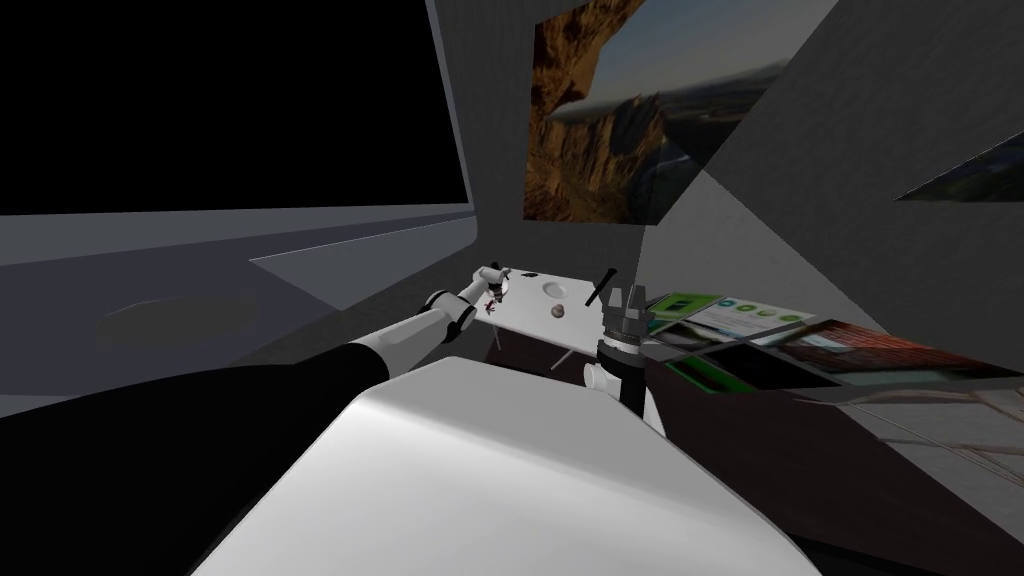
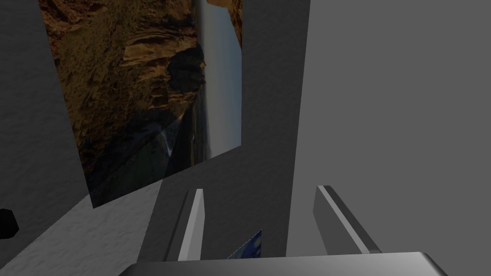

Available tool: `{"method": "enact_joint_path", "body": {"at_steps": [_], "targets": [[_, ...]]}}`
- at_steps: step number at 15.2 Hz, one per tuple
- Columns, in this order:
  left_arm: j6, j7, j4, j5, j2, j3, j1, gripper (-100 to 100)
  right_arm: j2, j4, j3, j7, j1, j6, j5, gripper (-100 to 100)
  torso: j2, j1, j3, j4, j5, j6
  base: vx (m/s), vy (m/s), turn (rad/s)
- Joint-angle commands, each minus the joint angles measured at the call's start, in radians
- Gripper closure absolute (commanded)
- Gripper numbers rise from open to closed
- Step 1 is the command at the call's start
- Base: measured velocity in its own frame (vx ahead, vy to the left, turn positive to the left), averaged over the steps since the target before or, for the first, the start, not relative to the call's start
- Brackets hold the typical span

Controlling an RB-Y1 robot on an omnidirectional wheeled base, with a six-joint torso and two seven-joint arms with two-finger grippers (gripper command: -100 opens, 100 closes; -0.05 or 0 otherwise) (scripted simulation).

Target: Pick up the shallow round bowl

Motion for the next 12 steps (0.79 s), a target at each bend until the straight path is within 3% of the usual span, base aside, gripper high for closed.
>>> {"method": "enact_joint_path", "body": {"at_steps": [1, 4, 5, 9, 11, 12], "targets": [[-0.033, -0.001, 0.02, -0.007, 0.003, 0.008, 0.014, -100, 0.0, 0.0, 0.0, 0.0, 0.0, 0.0, 0.0, 0, 0.0, 0.0, 0.0, 0.0, 0.0, 0.0, 0.029, 0.001, -0.158], [-0.02, 0.003, 0.003, -0.007, 0.004, 0.006, 0.019, -100, 0.0, 0.0, 0.0, 0.0, 0.0, 0.0, 0.0, 0, 0.0, 0.0, 0.0, 0.0, 0.0, -0.001, 0.018, 0.002, -0.029], [-0.024, 0.003, 0.005, -0.008, 0.004, 0.007, 0.02, 100, 0.0, 0.0, 0.0, 0.0, 0.0, 0.0, 0.0, 0, 0.0, 0.0, 0.0, 0.0, 0.0, -0.001, 0.0, 0.0, 0.0], [-0.023, 0.004, 0.005, -0.007, 0.004, 0.007, 0.02, 100, 0.0, 0.0, 0.0, 0.0, 0.0, 0.0, 0.0, 0, 0.0, 0.0, 0.0, 0.0, 0.0, 0.0, 0.0, 0.0, 0.0], [0.018, 0.0, -0.005, 0.006, -0.005, -0.006, -0.019, 100, 0.0, 0.0, 0.0, 0.0, 0.0, 0.0, 0.0, 0, 0.001, 0.0, 0.001, 0.001, -0.001, 0.0, -0.026, 0.001, 0.18], [-0.002, 0.005, -0.003, -0.001, -0.004, -0.001, -0.002, 100, 0.0, 0.0, 0.0, 0.0, 0.0, 0.0, 0.0, 0, 0.003, 0.0, 0.002, 0.002, -0.001, -0.001, -0.019, -0.001, 0.081]]}}
